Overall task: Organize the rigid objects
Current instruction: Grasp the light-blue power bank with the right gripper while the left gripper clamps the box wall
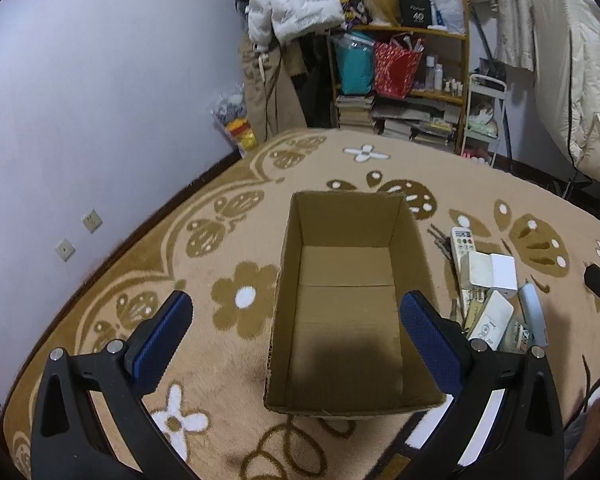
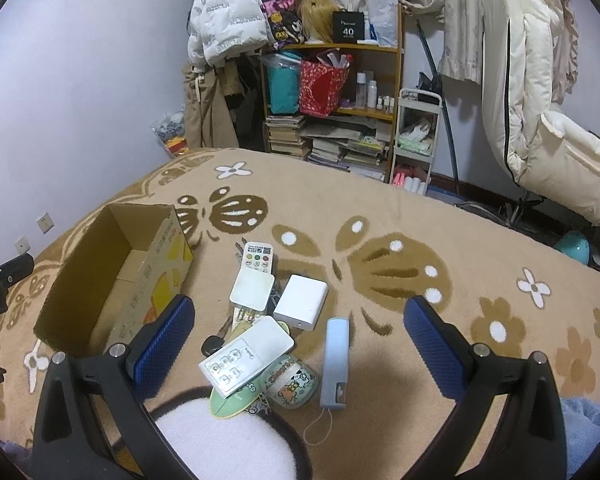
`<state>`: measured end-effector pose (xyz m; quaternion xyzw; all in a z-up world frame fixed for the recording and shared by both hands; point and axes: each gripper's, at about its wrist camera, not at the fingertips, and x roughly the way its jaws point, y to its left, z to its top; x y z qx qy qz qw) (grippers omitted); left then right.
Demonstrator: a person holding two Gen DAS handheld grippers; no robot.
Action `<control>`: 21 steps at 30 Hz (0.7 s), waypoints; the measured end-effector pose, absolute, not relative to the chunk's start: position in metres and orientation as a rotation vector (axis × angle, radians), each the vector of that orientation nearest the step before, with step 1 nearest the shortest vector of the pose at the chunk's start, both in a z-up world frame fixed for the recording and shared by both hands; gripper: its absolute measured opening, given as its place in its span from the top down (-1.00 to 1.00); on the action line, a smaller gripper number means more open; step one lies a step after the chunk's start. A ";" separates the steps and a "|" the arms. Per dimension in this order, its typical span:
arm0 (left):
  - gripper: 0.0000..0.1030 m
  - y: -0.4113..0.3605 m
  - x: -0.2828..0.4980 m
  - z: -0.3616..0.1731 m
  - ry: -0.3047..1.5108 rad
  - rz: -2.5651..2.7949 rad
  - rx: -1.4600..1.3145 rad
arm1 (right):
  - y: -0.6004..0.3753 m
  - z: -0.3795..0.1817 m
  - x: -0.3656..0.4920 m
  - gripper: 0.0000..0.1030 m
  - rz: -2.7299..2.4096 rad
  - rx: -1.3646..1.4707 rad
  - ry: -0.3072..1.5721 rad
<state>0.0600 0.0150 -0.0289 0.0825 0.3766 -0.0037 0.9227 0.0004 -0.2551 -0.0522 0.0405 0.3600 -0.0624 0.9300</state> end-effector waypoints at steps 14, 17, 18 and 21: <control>-1.00 0.033 0.099 -0.073 0.951 0.045 0.173 | -0.265 -0.087 0.027 -1.00 -0.188 0.083 0.888; -1.00 0.035 0.104 -0.083 1.006 0.038 0.175 | -0.268 -0.093 0.030 -1.00 -0.200 0.084 0.907; -0.99 0.037 0.106 -0.086 1.018 0.040 0.170 | -0.267 -0.095 0.031 -1.00 -0.204 0.082 0.913; -0.99 0.042 0.109 -0.090 1.042 0.043 0.145 | -0.266 -0.103 0.035 -1.00 -0.218 0.063 0.938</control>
